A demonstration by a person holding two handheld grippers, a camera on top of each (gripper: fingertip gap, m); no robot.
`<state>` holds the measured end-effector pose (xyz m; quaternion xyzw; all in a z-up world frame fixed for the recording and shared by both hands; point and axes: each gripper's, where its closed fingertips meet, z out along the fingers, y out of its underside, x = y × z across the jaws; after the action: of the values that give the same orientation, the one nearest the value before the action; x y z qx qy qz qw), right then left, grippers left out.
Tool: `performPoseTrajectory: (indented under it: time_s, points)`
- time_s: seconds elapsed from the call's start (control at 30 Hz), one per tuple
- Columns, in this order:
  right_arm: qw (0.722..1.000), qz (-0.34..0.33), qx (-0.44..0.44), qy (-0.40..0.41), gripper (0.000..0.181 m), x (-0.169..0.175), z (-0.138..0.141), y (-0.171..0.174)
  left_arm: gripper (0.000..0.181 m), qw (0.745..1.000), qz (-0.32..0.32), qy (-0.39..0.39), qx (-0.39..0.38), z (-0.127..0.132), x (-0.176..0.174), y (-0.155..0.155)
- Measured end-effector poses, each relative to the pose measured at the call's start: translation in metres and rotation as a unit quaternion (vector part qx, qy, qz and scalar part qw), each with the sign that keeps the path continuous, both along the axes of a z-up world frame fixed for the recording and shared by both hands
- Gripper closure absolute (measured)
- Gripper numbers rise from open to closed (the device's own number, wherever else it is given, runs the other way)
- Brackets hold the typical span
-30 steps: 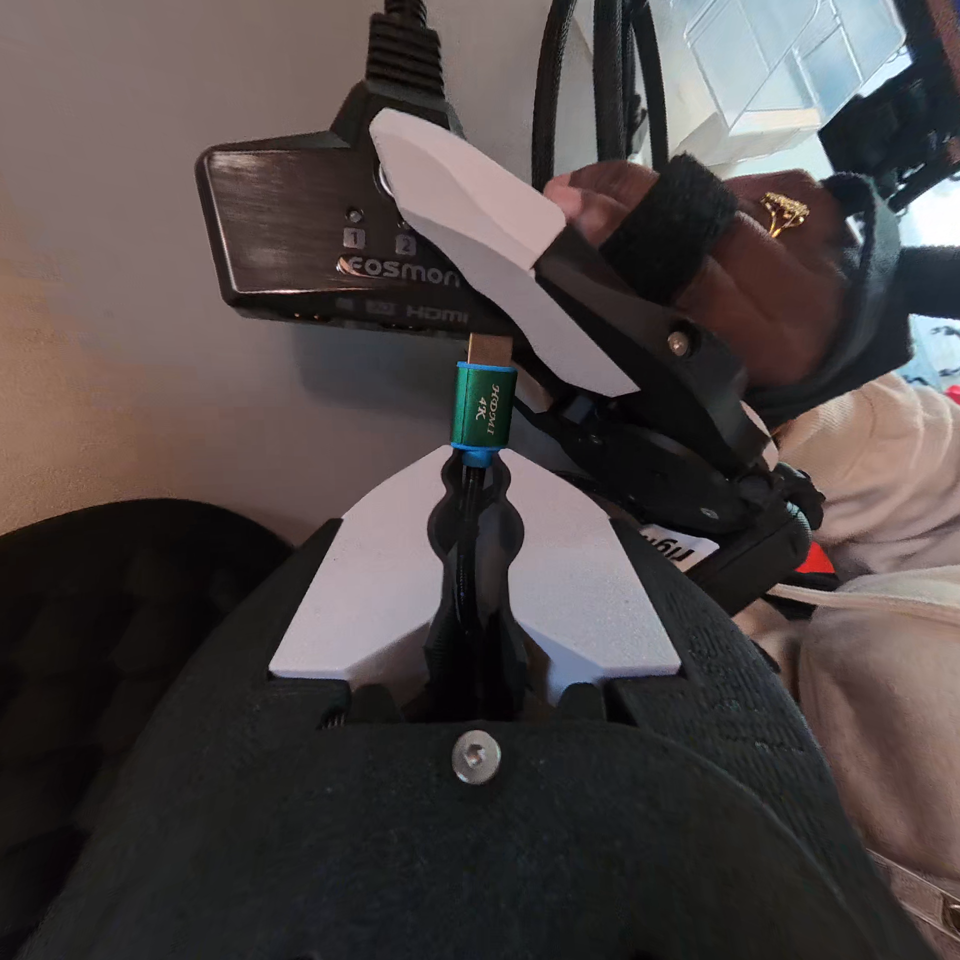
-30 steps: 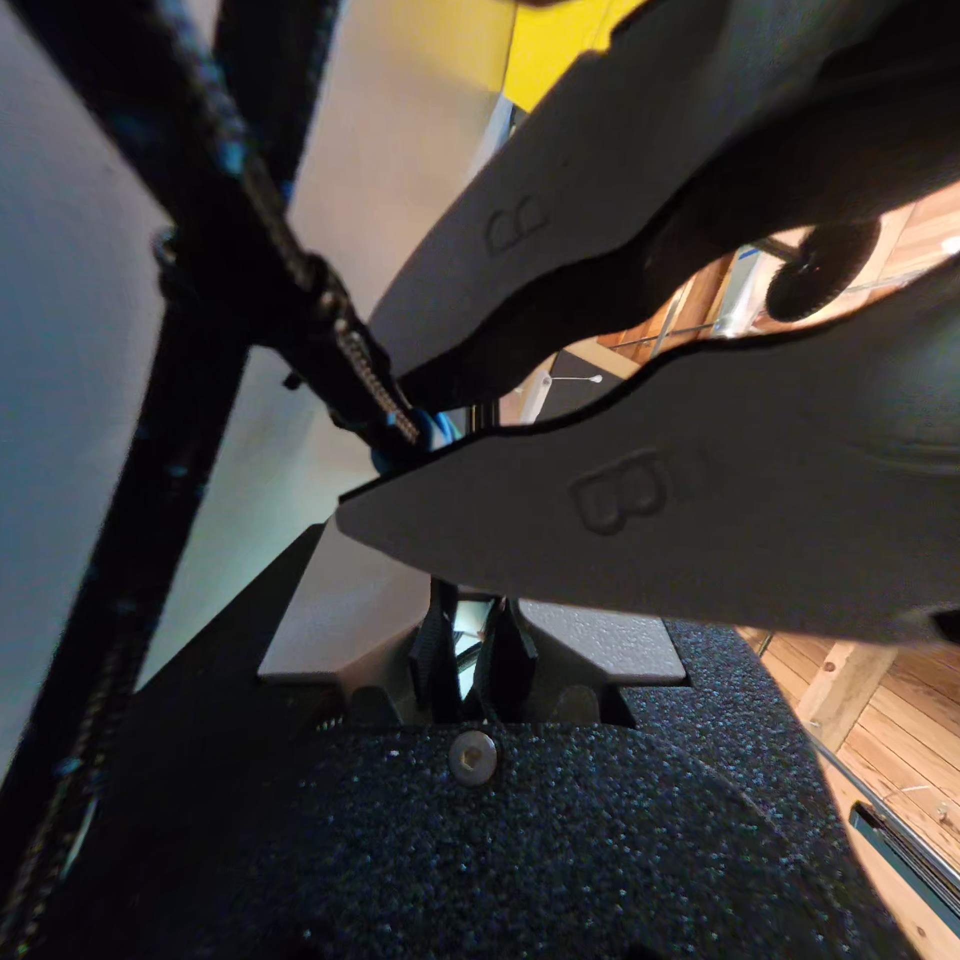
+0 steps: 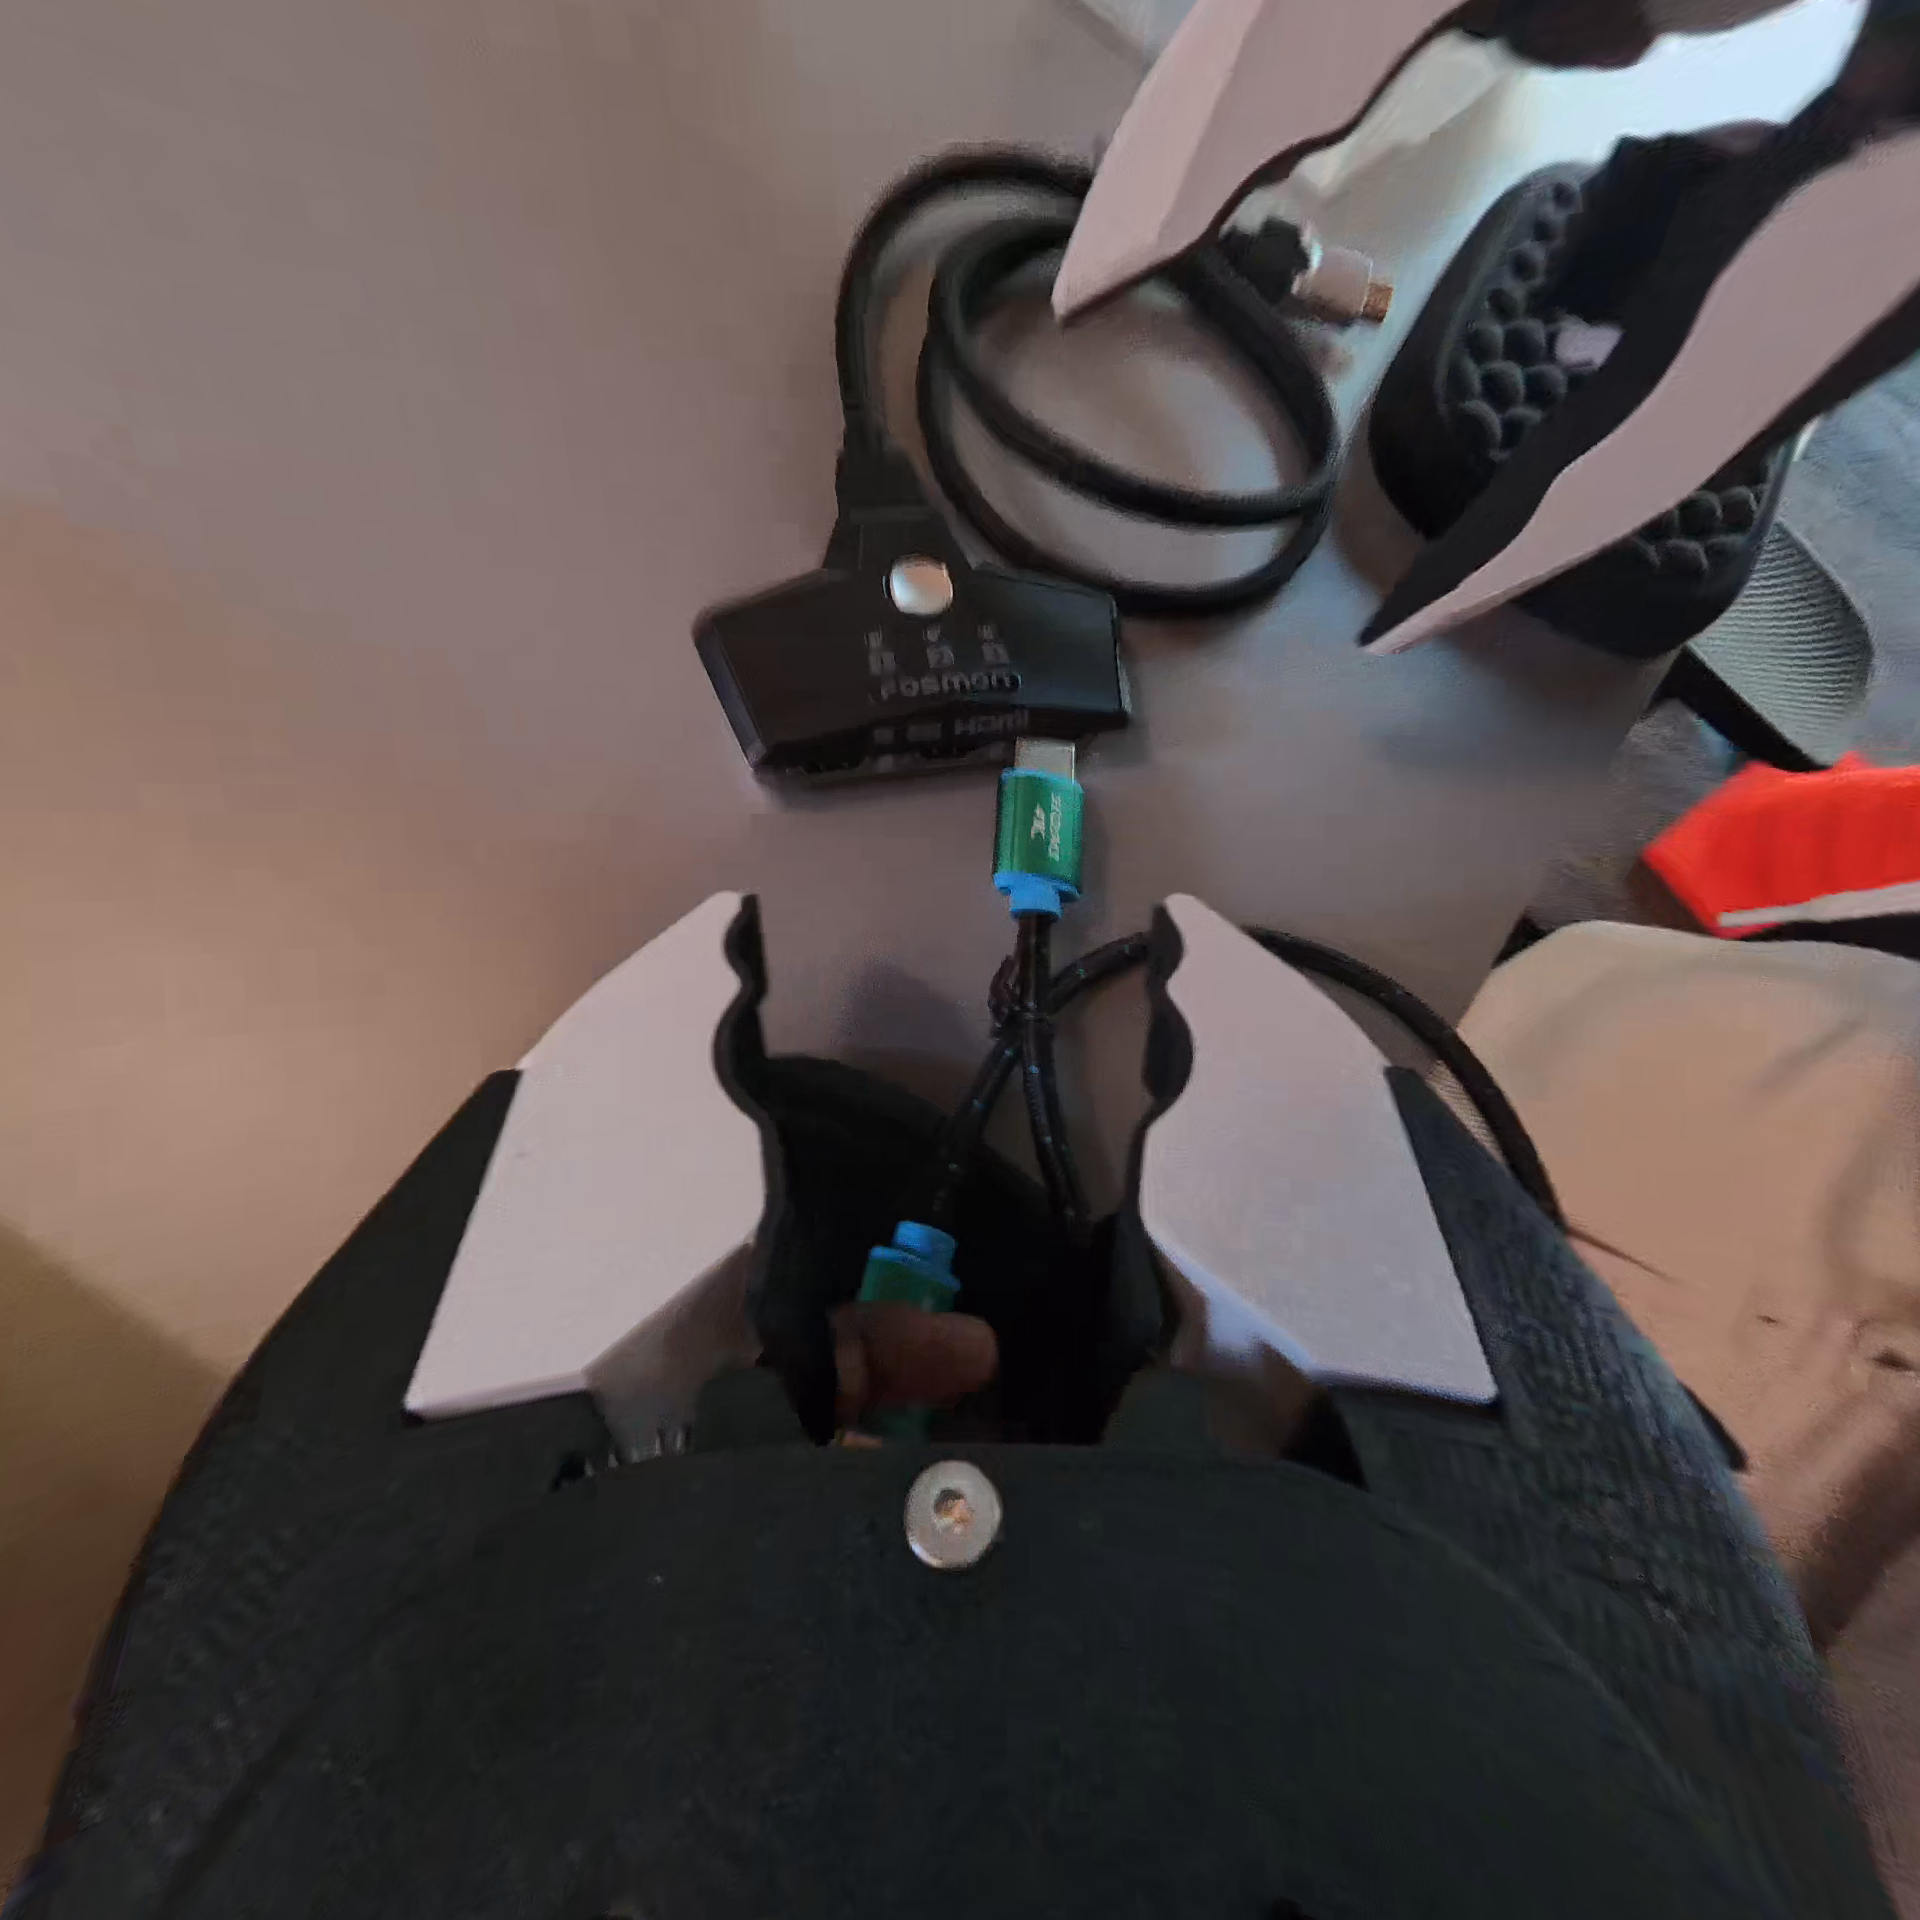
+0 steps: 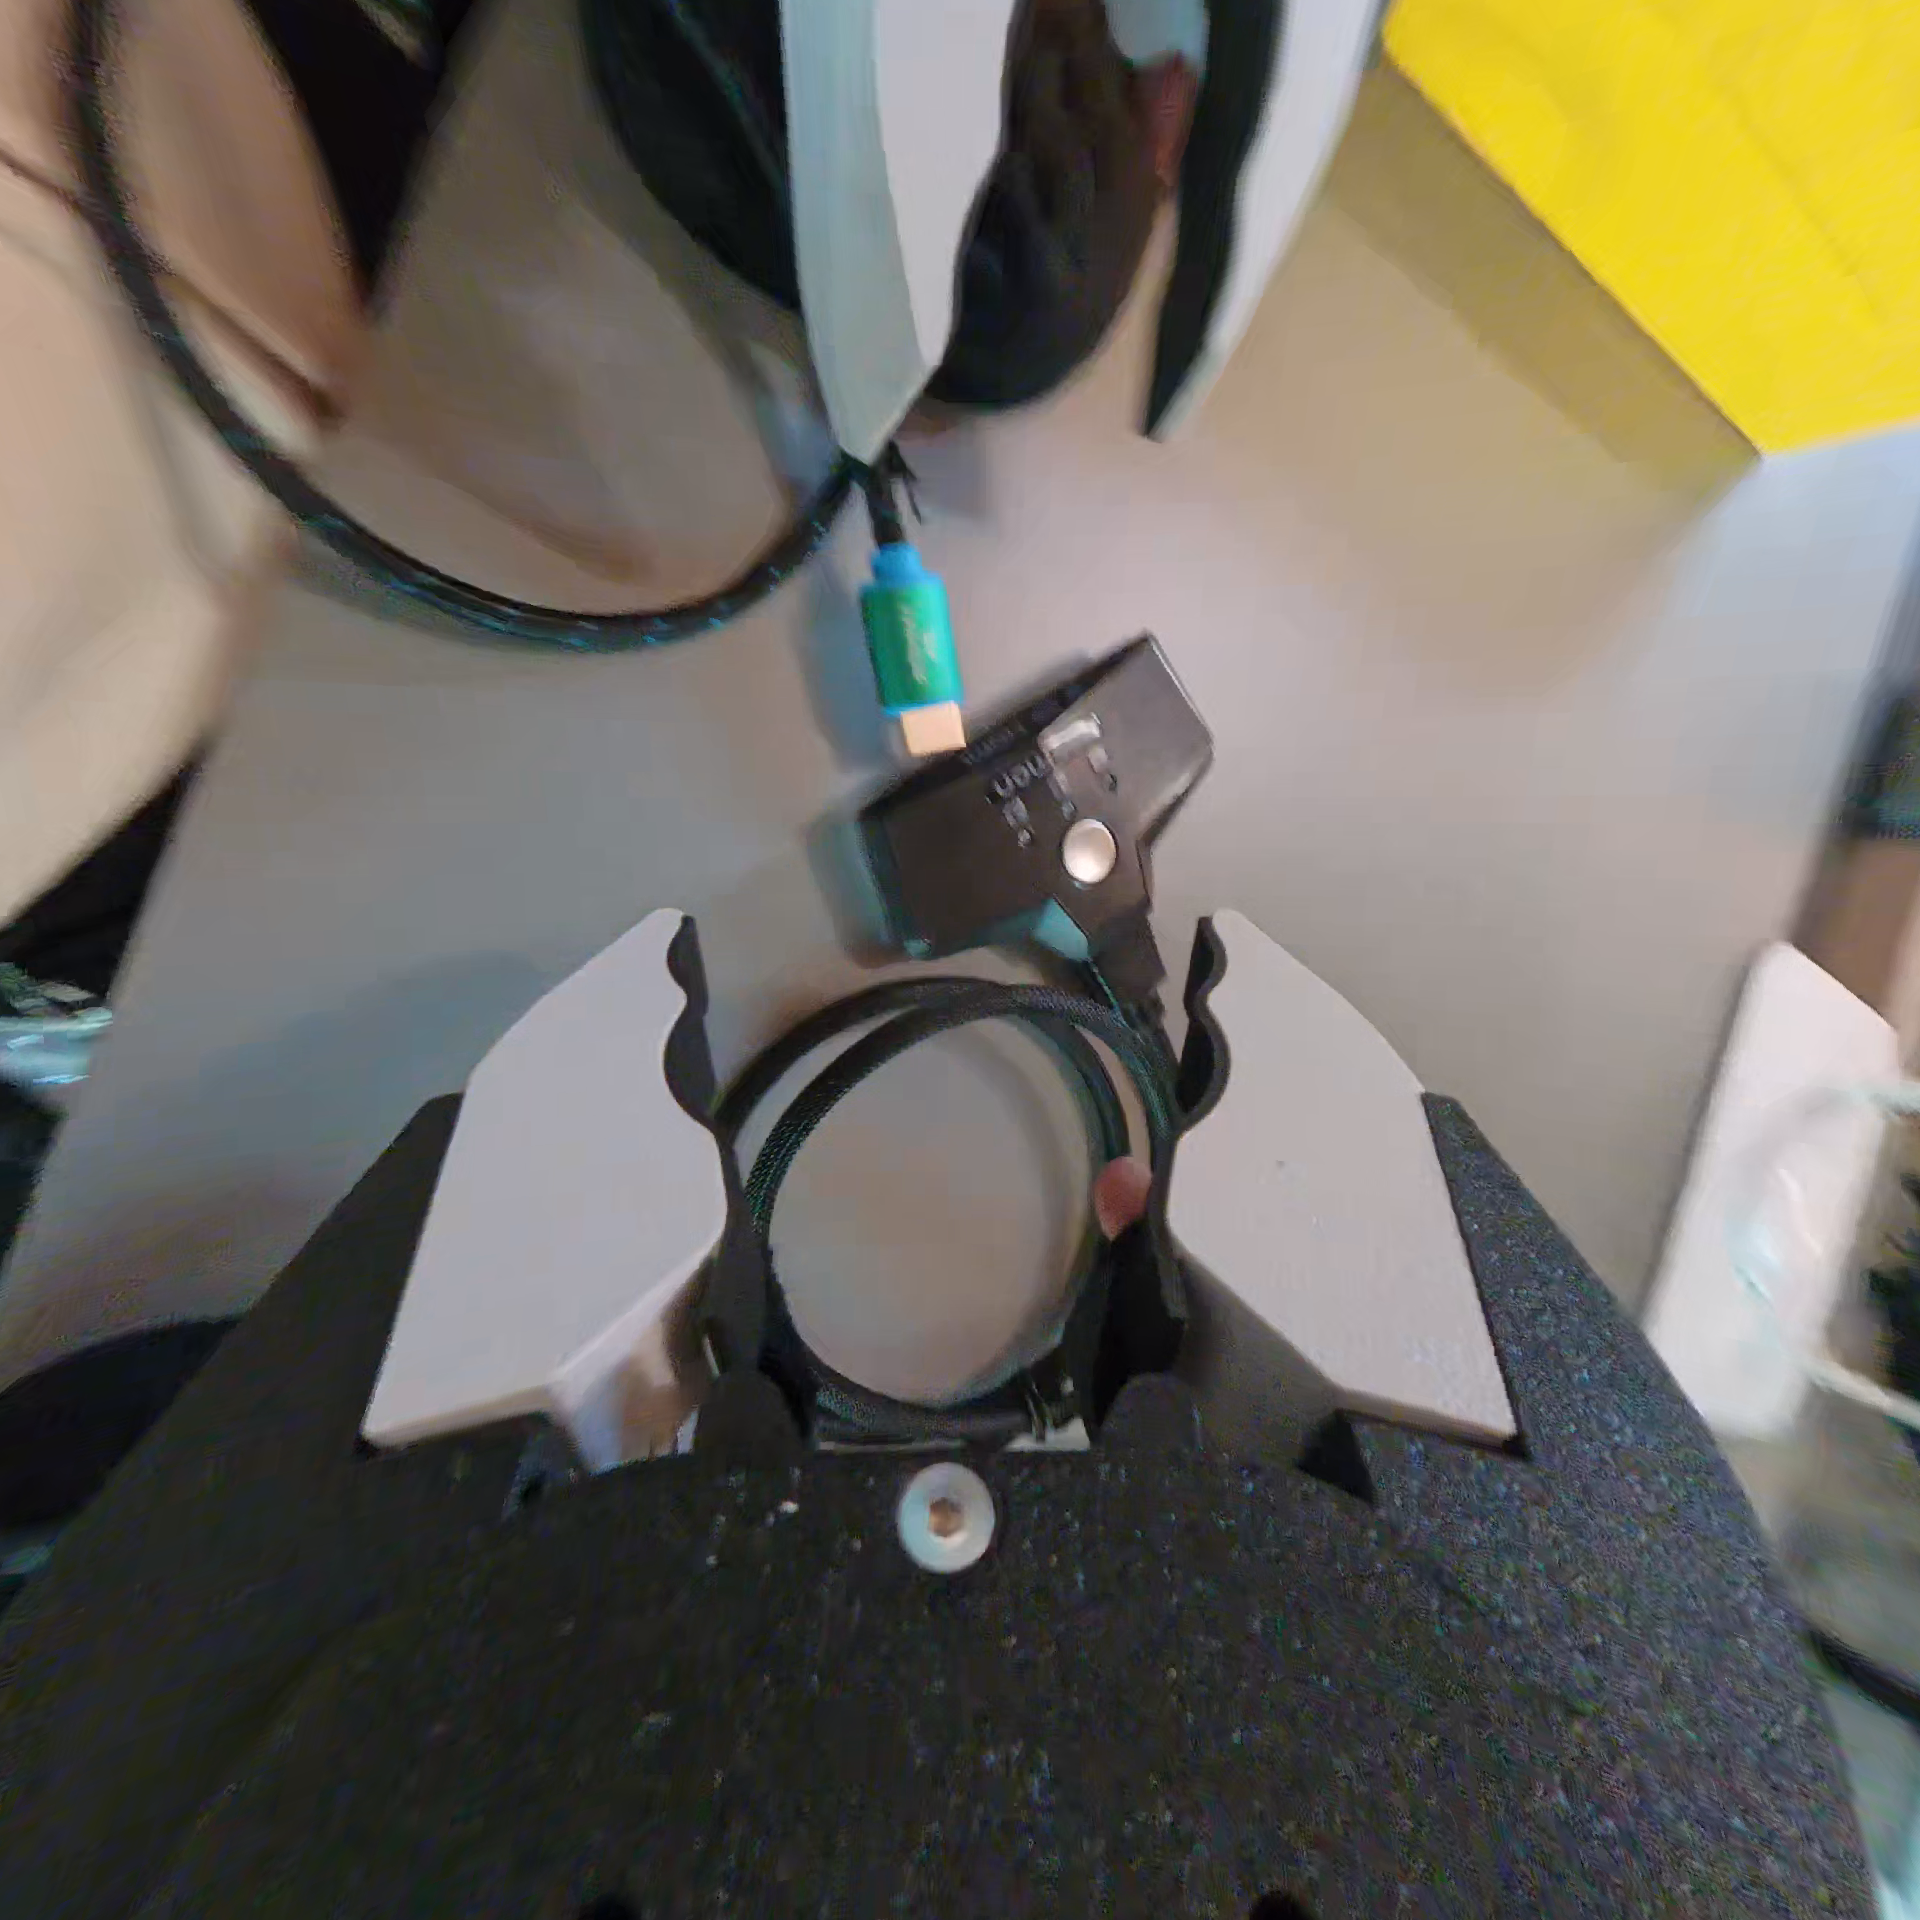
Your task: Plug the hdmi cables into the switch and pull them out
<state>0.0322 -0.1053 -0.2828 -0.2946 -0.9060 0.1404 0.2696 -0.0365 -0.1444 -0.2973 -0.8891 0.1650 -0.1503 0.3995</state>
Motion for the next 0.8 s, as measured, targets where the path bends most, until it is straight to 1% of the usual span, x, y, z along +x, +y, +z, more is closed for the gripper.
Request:
performPoseTrajectory:
  time_s: [0.03, 0.07, 0.1, 0.13, 0.17, 0.2, 0.27, 0.33, 0.4, 0.47, 0.53, 0.57, 0.63, 0.73, 0.8]
  points:
    - [0.999, 0.025, -0.039, -0.007, 0.090, 0.001, 0.005, -0.003, 0.107, 0.999, -0.008, 0.020, 0.049, 0.011, 0.000, 0.002]
    - [0.997, 0.041, -0.063, -0.008, 0.093, -0.002, 0.011, -0.002, 0.108, 0.994, -0.017, 0.043, 0.098, 0.022, 0.002, 0.004]
    - [0.996, 0.057, -0.072, -0.005, 0.103, -0.007, 0.015, 0.004, 0.111, 0.987, -0.027, 0.069, 0.143, 0.031, 0.004, 0.006]
    - [0.994, 0.074, -0.075, -0.003, 0.109, -0.013, 0.018, 0.012, 0.114, 0.979, -0.034, 0.093, 0.178, 0.038, 0.005, 0.007]
    - [0.994, 0.087, -0.073, -0.003, 0.116, -0.020, 0.019, 0.021, 0.116, 0.974, -0.038, 0.110, 0.192, 0.040, 0.007, 0.007]
    - [0.993, 0.093, -0.067, -0.010, 0.123, -0.028, 0.017, 0.032, 0.116, 0.974, -0.042, 0.119, 0.188, 0.037, 0.008, 0.006]
    - [0.991, 0.107, -0.065, -0.056, 0.131, -0.037, 0.005, 0.044, 0.121, 0.979, -0.062, 0.107, 0.163, 0.027, 0.016, 0.000]
    - [0.982, 0.136, -0.068, -0.110, 0.130, -0.041, -0.011, 0.043, 0.124, 0.982, -0.083, 0.092, 0.141, 0.018, 0.023, -0.007]
    - [0.974, 0.157, -0.054, -0.156, 0.127, -0.042, -0.030, 0.044, 0.125, 0.982, -0.090, 0.109, 0.124, 0.012, 0.022, -0.010]
    - [0.968, 0.165, -0.041, -0.185, 0.126, -0.045, -0.046, 0.046, 0.125, 0.983, -0.091, 0.118, 0.109, 0.008, 0.020, -0.009]
    - [0.961, 0.167, -0.043, -0.216, 0.128, -0.041, -0.059, 0.047, 0.125, 0.986, -0.094, 0.107, 0.090, 0.003, 0.021, -0.008]
    - [0.961, 0.176, -0.057, -0.206, 0.140, -0.041, -0.057, 0.042, 0.125, 0.987, -0.102, 0.097, 0.078, -0.001, 0.023, -0.008]
    - [0.966, 0.154, -0.071, -0.195, 0.141, -0.038, -0.057, 0.040, 0.125, 0.988, -0.113, 0.087, 0.052, -0.011, 0.024, -0.007]
    - [0.977, 0.100, -0.100, -0.157, 0.142, -0.032, -0.056, 0.039, 0.134, 0.987, -0.112, 0.117, 0.013, -0.026, 0.018, -0.002]
    - [0.986, 0.065, -0.097, -0.120, 0.143, -0.030, -0.054, 0.043, 0.139, 0.982, -0.131, 0.137, -0.001, -0.030, 0.021, -0.001]
